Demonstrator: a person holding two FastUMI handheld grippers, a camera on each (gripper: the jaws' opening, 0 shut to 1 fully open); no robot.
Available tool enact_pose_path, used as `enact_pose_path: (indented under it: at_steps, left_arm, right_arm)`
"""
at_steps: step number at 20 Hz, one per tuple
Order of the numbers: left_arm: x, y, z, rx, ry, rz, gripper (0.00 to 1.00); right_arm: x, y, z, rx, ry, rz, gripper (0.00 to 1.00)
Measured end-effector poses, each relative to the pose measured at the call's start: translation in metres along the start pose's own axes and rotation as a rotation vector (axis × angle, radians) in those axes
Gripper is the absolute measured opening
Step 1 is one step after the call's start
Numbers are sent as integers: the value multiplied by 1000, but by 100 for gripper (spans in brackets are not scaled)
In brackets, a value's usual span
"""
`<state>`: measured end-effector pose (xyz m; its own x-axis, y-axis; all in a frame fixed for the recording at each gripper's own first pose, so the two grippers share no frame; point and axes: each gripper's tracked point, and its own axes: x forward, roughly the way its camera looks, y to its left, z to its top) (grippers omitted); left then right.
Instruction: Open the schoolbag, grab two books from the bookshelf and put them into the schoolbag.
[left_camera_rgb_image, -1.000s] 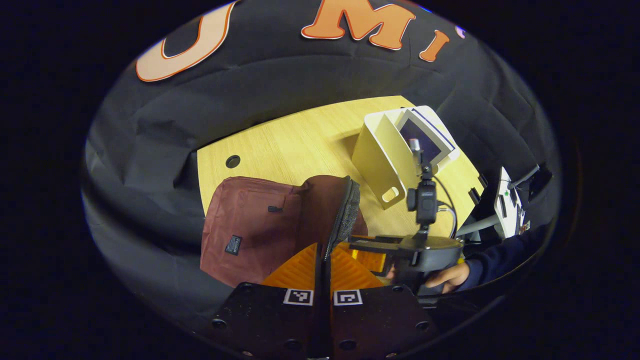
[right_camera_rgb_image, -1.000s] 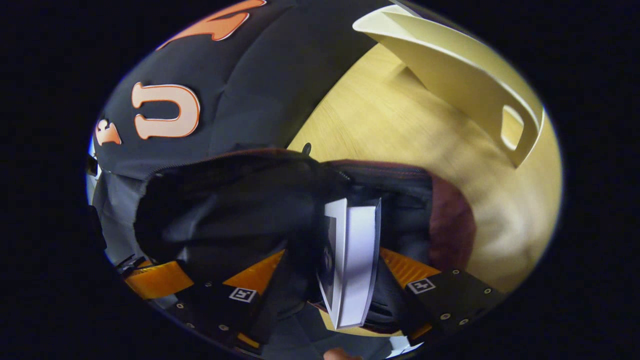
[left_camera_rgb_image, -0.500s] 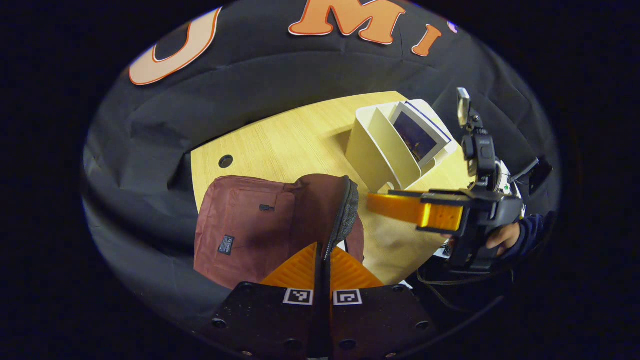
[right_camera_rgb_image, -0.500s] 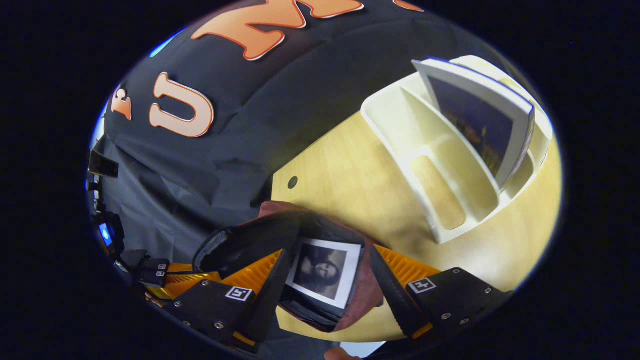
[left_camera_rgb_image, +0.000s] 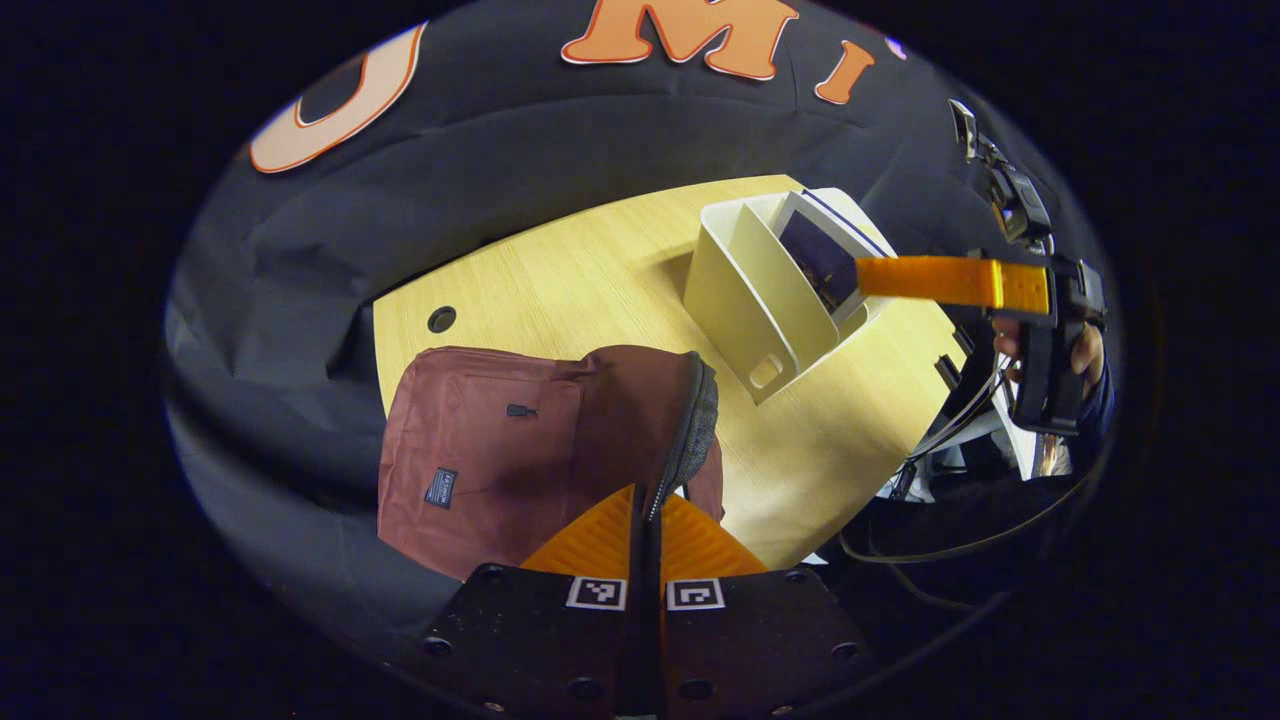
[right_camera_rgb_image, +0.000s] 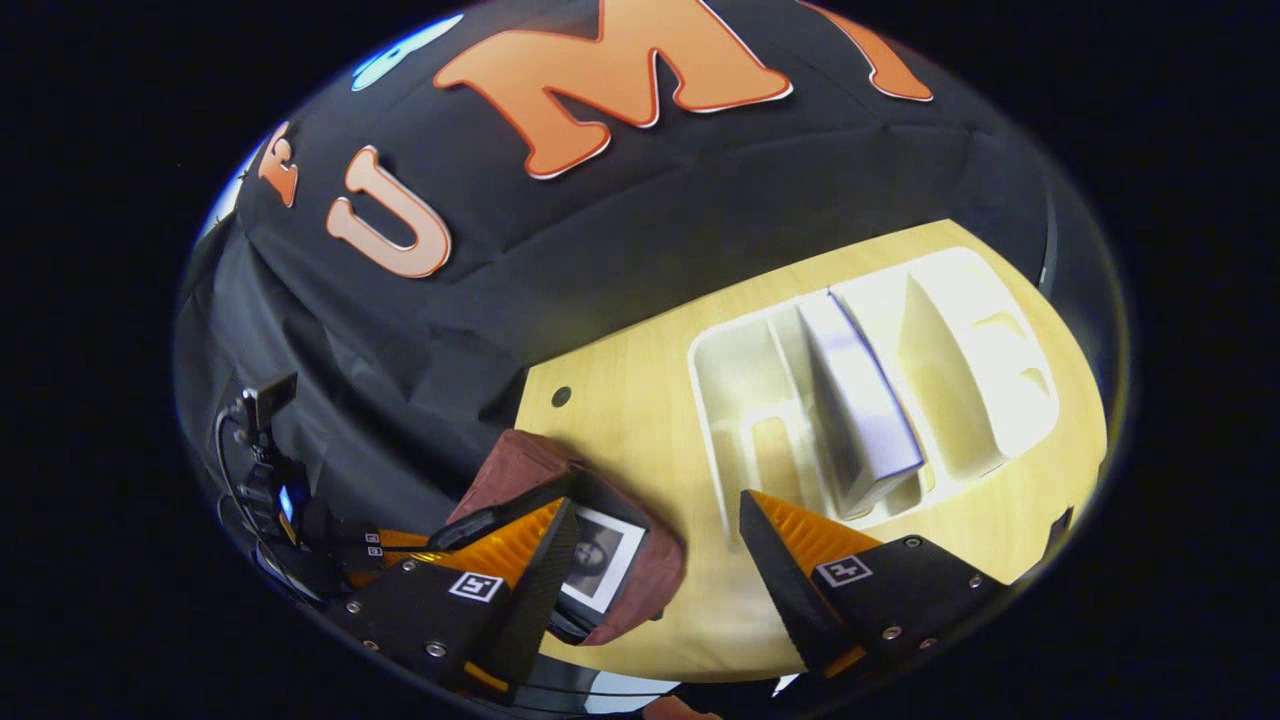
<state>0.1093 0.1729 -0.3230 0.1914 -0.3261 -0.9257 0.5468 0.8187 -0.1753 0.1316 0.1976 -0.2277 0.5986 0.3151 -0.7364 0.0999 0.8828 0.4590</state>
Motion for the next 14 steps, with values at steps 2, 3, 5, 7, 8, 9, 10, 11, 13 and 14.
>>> enact_pose_path:
  at_steps: [2, 3, 5, 7, 8, 9, 10, 11, 13, 14]
  left_arm:
    - [2, -2, -3, 0, 6, 3, 1]
    - [3, -3, -4, -1, 7, 2, 1]
    - [4, -3, -6, -4, 5, 4, 1]
    - [3, -2, -5, -8, 3, 11, 1]
    - [2, -2, -4, -7, 4, 17, 1]
    - [2, 0, -3, -6, 2, 24, 1]
    - [1, 0, -2, -5, 5, 29, 1]
    - [0, 0, -1, -5, 7, 35, 1]
    - [-2, 1, 1, -3, 16, 47, 1]
    - [-3, 1, 0, -1, 21, 52, 1]
  right_arm:
    - [-9, -25, 12, -104, 3, -82, 97]
    - [-11, -36, 22, -164, 6, -117, 97]
    - [-18, -49, 34, -236, 33, -164, 97]
    - [-21, -62, 52, -311, 51, -208, 98]
    - [-21, -71, 62, -353, 55, -237, 98]
    - [-18, -75, 69, -379, 63, -253, 98]
    - [-15, -80, 72, -399, 91, -255, 98]
    - [-8, -84, 73, -410, 121, -260, 97]
    - [10, -100, 74, -437, 176, -288, 97]
    - [21, -108, 72, -453, 207, -304, 98]
